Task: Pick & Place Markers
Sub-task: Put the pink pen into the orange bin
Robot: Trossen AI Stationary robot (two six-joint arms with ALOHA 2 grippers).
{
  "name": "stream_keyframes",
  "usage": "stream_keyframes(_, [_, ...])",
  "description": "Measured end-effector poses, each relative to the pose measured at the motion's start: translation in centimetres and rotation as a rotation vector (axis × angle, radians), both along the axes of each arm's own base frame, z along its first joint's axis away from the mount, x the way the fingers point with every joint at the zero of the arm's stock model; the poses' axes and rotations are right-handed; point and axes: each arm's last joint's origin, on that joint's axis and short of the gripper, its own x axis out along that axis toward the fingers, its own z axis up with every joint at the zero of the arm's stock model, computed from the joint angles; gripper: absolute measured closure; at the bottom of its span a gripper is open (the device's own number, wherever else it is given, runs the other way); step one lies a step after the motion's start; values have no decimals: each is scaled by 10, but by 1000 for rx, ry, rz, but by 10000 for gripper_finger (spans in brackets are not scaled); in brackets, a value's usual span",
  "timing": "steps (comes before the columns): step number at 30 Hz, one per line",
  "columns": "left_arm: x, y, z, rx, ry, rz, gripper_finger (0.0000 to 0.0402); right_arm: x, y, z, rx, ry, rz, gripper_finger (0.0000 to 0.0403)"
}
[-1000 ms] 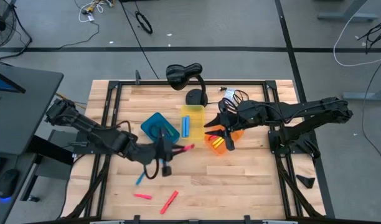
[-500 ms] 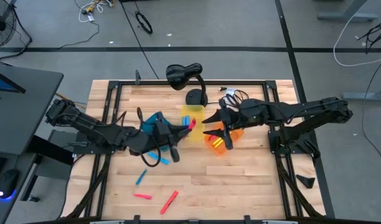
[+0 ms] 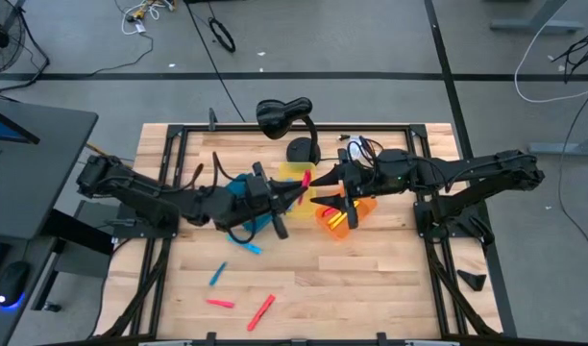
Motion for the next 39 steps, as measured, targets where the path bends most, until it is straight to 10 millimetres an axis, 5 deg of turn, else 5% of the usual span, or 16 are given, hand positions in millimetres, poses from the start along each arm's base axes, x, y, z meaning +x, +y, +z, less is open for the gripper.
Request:
stream_keyframes(21, [14,17,-4,15,-52,-58,366,26,5,-23,62,63,44,223])
stream_keyframes(39, [15,13,-8,4,-22,-110,364,24,12,-24,119,85,47,383])
